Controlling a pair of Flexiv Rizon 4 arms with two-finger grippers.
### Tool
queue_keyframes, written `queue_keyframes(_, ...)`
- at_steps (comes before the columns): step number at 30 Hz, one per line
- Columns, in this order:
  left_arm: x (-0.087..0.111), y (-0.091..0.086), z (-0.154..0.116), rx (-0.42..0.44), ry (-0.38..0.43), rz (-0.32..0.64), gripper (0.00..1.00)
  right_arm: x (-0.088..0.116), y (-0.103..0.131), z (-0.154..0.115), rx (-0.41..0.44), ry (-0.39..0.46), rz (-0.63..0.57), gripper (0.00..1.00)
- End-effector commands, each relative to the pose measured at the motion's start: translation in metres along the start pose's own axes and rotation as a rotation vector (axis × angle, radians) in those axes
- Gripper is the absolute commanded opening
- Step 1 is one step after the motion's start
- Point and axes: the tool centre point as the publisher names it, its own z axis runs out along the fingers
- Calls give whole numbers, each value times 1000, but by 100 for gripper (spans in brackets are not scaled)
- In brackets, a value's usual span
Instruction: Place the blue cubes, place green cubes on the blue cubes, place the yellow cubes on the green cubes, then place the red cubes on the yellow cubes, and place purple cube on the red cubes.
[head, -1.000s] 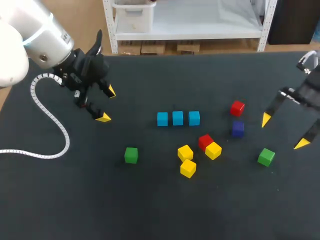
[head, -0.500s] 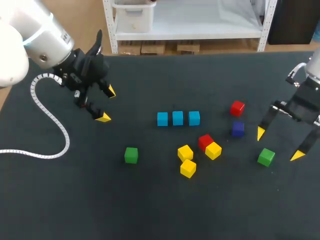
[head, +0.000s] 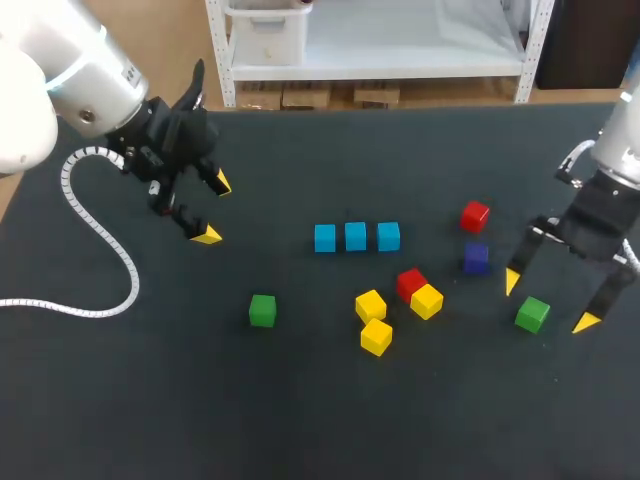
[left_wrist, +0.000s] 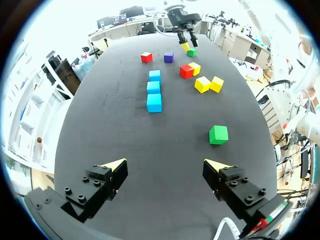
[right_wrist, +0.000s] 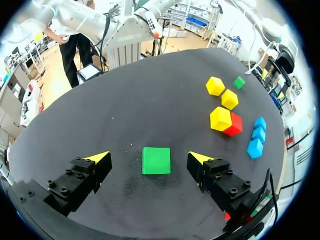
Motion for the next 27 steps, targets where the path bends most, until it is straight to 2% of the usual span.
queue_keyframes(1,1,2,0,2,-1,2,100,0,-5,1,-13,12,5,96)
queue_keyframes(6,1,2,0,2,-1,2,100,0,-5,1,-32,20,16,87)
queue_keyframes(10,1,2,0,2,-1,2,100,-1,-4,1,-43,22,20,69)
queue_keyframes(14,1,2,0,2,-1,2,100,-1,-3,3,-58,24,20,59)
queue_keyframes(15,1,2,0,2,-1,2,100,-1,-3,3,-59,24,20,50)
queue_keyframes(22,1,2,0,2,-1,2,100,0,-4,5,-65,30,20,42)
queue_keyframes(24,1,2,0,2,-1,2,100,0,-4,5,-67,33,20,30)
queue_keyframes(26,1,2,0,2,-1,2,100,-1,-5,5,-68,36,21,8)
queue_keyframes(27,1,2,0,2,-1,2,100,-1,-5,4,-67,37,23,0)
